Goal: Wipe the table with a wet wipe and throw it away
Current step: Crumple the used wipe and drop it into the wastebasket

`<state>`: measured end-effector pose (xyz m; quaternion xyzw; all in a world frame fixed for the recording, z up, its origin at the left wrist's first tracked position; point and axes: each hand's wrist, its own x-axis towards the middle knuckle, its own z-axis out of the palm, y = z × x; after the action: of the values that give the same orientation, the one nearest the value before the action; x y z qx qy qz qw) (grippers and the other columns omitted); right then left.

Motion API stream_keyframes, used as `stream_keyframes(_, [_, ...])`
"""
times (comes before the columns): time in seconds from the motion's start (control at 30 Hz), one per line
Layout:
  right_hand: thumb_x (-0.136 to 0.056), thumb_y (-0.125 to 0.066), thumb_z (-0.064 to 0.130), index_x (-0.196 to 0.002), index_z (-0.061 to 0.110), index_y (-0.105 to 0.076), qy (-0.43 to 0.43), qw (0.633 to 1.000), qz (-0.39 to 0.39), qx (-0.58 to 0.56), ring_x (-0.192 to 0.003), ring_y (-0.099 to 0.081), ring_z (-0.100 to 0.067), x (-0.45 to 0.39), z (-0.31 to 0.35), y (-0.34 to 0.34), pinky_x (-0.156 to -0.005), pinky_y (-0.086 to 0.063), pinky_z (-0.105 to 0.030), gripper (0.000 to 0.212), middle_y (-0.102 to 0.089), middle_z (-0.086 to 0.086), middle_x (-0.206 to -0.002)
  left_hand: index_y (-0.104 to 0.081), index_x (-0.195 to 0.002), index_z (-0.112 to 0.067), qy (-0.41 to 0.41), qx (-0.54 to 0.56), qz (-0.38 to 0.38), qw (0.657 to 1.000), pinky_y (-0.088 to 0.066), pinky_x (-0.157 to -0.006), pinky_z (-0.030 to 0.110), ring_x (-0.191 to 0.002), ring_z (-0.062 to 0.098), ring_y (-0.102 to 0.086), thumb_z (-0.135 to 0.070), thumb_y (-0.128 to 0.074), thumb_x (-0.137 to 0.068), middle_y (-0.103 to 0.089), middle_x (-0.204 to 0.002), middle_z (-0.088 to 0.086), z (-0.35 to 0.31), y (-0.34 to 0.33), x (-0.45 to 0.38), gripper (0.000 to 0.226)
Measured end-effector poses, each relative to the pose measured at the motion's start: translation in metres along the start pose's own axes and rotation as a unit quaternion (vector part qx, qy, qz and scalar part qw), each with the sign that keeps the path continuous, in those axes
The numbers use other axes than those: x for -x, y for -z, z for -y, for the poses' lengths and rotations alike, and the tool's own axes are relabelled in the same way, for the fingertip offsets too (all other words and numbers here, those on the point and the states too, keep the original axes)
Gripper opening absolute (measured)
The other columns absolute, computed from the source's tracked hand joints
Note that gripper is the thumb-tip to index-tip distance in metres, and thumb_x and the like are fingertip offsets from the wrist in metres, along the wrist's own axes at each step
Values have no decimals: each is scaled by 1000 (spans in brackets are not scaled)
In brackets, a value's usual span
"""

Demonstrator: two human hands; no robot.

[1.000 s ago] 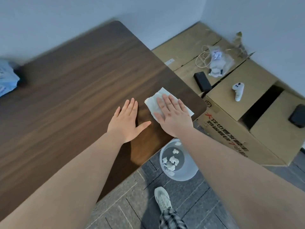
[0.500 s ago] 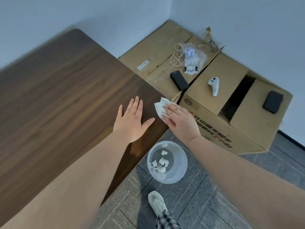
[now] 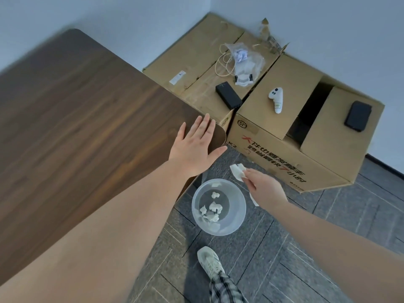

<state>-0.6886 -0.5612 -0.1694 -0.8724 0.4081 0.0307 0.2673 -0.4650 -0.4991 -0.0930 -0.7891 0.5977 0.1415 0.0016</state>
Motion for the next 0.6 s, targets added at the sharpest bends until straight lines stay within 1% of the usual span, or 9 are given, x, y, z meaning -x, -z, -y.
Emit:
stream_keyframes(0.1, [-102, -37, 27, -133, 16, -53, -2, 995, 81, 49, -131, -45, -20, -3, -13, -33, -99, -43, -36, 37, -46, -1, -146, 5, -151, -22, 10, -22, -31, 999, 7, -118, 40, -146, 11, 11, -66, -9, -90, 10, -160, -5, -2, -11, -2, 77])
stream_keyframes(0.13, [-102, -35, 27, -133, 15, -52, 8, 992, 106, 70, -133, -42, -21, -3, -16, -45, -101, -42, -37, 37, -45, -2, -146, 4, -151, -22, 9, -21, -38, 999, 7, -118, 40, -146, 10, 11, -66, -10, -90, 9, -160, -5, -2, -13, -2, 76])
stream_keyframes(0.2, [-103, -33, 27, -126, 13, -55, 35, 984, 137, 108, -129, -43, -25, -2, -21, -70, -102, -38, -37, 36, -52, -6, -137, 3, -152, -22, 7, -19, -46, 999, 6, -118, 40, -146, 10, 10, -66, -10, -91, 8, -160, -5, -3, -16, -4, 76])
stream_keyframes(0.23, [-102, -33, 26, -121, 12, -57, 42, 981, 143, 123, -125, -45, -26, 0, -23, -83, -102, -37, -37, 34, -55, -6, -132, 3, -152, -22, 7, -19, -50, 999, 5, -118, 40, -146, 10, 9, -65, -10, -91, 7, -160, -5, -3, -17, -5, 76])
stream_keyframes(0.3, [-101, -35, 24, -115, 12, -58, 36, 980, 148, 127, -120, -48, -28, 2, -27, -106, -100, -38, -39, 30, -57, -5, -126, 1, -152, -22, 6, -23, -58, 998, 4, -119, 40, -146, 10, 7, -65, -11, -91, 5, -161, -5, -3, -20, -6, 76])
stream_keyframes(0.4, [-99, -39, 22, -110, 12, -59, 3, 982, 152, 116, -116, -50, -30, 3, -29, -133, -88, -46, -41, 25, -58, -4, -119, -3, -152, -21, 7, -24, -73, 997, 2, -119, 40, -147, 11, 4, -64, -14, -91, 2, -161, -4, -3, -22, -4, 75])
stream_keyframes(0.47, [-99, -40, 19, -113, 13, -60, -8, 982, 151, 115, -121, -48, -30, 5, -31, -146, -90, -46, -41, 25, -57, -3, -123, -6, -152, -21, 5, -21, -89, 996, 1, -119, 40, -147, 11, 1, -62, -18, -92, -2, -161, -3, -4, -23, -4, 73])
stream_keyframes(0.6, [-99, -38, 15, -121, 16, -58, -27, 979, 152, 134, -130, -42, -26, 6, -34, -163, -95, -42, -38, 31, -52, 0, -137, -11, -152, -20, 1, -28, -109, 994, -1, -118, 39, -147, 12, -3, -62, -22, -93, -7, -161, -2, -5, -26, -3, 73])
